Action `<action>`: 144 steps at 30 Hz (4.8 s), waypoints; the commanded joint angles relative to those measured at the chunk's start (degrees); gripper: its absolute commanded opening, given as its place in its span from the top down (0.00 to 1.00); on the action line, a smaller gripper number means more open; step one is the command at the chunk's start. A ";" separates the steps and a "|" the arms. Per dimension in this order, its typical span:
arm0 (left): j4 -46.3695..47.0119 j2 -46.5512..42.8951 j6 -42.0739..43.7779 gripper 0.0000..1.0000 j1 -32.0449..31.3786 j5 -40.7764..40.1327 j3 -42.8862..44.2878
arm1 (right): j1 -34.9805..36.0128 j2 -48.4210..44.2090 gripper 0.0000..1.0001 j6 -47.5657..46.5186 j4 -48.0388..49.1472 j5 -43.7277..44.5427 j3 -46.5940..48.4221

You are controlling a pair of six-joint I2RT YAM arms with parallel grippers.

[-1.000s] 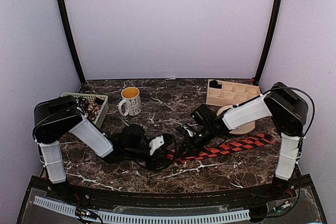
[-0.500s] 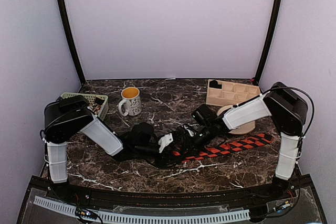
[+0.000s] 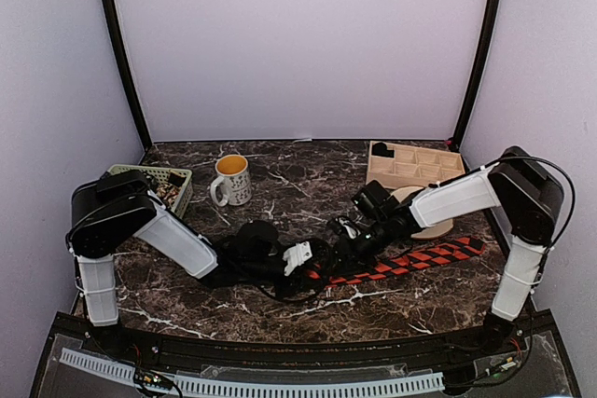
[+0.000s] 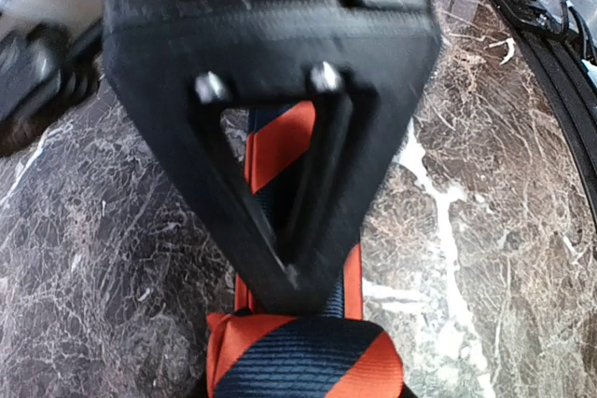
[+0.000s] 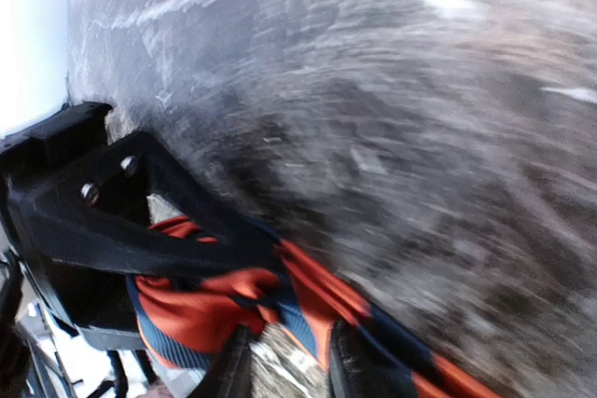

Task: Roll the ties
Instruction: Roll the tie at the center of the board.

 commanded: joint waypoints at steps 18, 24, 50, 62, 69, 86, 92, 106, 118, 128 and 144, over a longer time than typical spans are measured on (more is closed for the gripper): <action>-22.31 2.02 1.78 0.68 0.34 -5.28 1.79 | 1.71 -0.83 0.70 8.34 6.32 -3.41 0.15; -22.30 1.68 1.30 0.63 0.39 -5.49 2.12 | 1.96 0.60 1.00 6.76 4.25 -2.67 0.56; 3.77 -9.95 -12.86 0.01 1.72 2.85 -6.08 | -3.27 2.34 1.00 0.85 -1.98 8.09 -7.63; 10.71 3.94 -7.19 0.14 0.18 3.71 1.20 | -3.89 2.94 1.00 1.54 -0.98 7.60 -10.13; 8.75 6.10 -4.02 0.49 0.17 3.26 2.32 | -2.83 4.77 1.00 1.38 -0.06 6.39 -7.17; -9.19 -3.64 6.36 0.72 1.22 -2.25 -3.51 | 0.06 -3.27 0.58 8.52 2.39 -2.45 0.46; -10.19 -3.08 6.20 0.71 1.17 -1.90 -2.35 | 1.73 -0.52 0.59 8.35 1.87 -3.55 3.41; -11.47 -2.84 5.53 0.70 1.22 -1.57 -1.69 | 3.07 4.77 0.96 4.87 -3.54 -1.72 5.46; -5.74 -7.11 0.96 0.14 1.43 -2.87 -2.95 | 0.58 2.06 1.00 0.68 -3.25 3.03 -1.35; 0.66 -3.60 -4.23 0.08 -1.11 0.04 -1.21 | -2.76 0.16 1.00 -1.77 -1.21 8.31 -8.90; 3.21 6.10 -6.78 0.54 -1.15 1.88 5.25 | -3.18 -0.63 1.00 -0.77 0.21 8.14 -8.46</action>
